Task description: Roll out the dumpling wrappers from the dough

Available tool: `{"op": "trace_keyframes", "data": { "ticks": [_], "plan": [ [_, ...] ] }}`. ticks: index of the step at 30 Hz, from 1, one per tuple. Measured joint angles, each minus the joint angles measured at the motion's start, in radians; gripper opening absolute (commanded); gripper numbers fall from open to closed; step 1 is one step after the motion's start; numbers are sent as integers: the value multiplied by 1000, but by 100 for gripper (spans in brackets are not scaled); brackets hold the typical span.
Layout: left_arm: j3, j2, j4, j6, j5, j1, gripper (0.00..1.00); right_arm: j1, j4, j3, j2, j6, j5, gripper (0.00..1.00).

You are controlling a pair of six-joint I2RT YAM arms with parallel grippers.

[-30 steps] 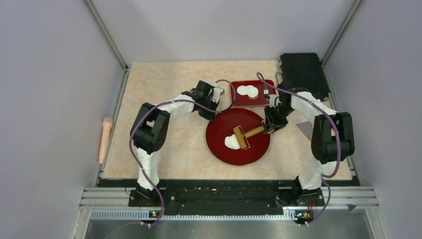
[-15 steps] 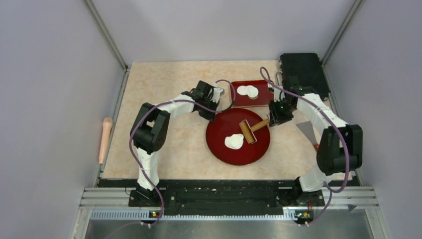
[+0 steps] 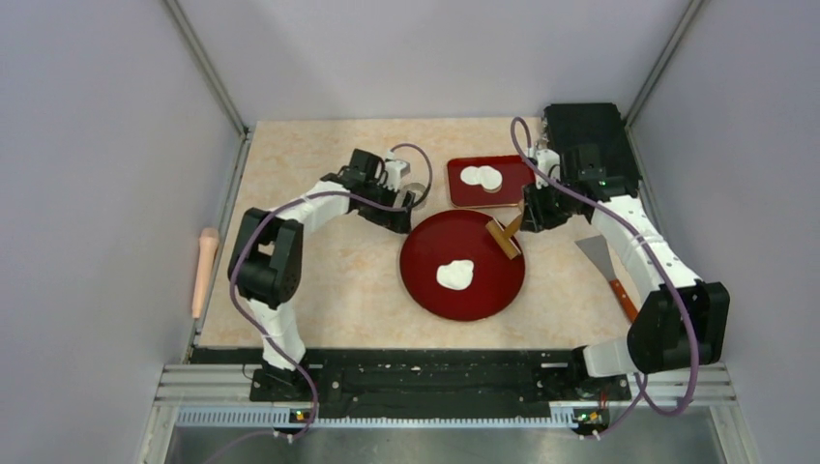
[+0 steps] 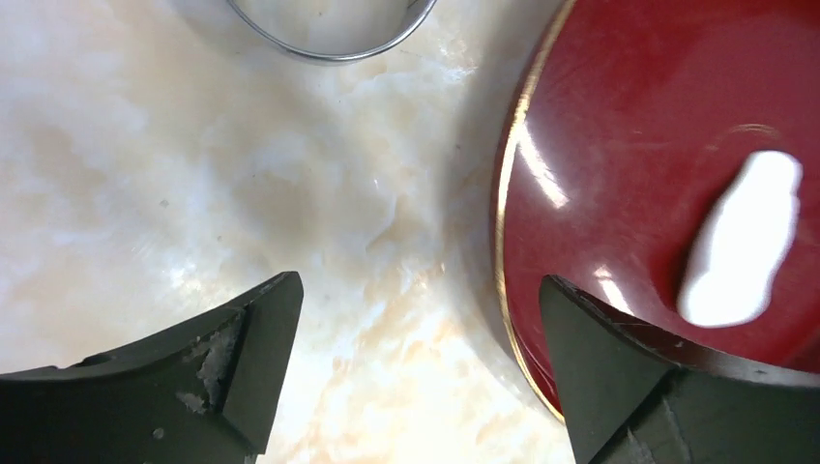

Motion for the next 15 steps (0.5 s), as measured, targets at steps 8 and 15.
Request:
{"op": "trace_keyframes", "data": {
  "ticks": [8, 15],
  "plan": [
    [16, -233, -24, 100, 243, 15, 99, 0, 63, -23, -55, -6, -168, 0],
    [141, -243, -39, 168, 464, -43, 99, 0, 94, -23, -98, -4, -352, 0]
  ]
}}
